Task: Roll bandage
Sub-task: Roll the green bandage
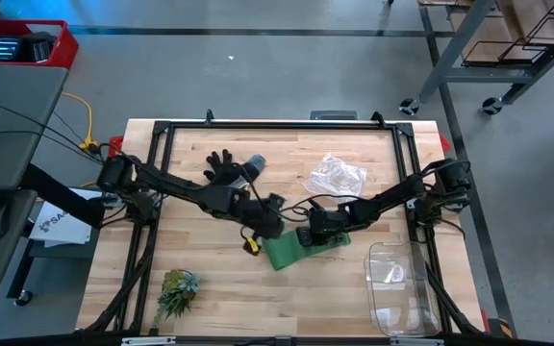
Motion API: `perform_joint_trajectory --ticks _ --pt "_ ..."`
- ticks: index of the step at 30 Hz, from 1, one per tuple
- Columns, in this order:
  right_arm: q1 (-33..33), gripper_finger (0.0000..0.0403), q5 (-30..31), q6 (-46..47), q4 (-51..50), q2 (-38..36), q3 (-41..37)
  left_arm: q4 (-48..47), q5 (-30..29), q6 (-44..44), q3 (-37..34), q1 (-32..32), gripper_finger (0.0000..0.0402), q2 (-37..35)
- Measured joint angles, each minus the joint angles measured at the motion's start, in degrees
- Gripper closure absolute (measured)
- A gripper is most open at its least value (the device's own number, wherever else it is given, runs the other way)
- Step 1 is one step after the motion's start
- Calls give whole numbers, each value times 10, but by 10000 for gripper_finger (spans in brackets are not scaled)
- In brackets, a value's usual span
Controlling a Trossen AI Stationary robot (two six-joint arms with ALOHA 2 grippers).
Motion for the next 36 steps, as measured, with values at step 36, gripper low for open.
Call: perform_joint_trajectory --ticks 36 --pt "-42 402 31 -37 -141 -107 -1 51 26 -138 -111 -26 401 -87"
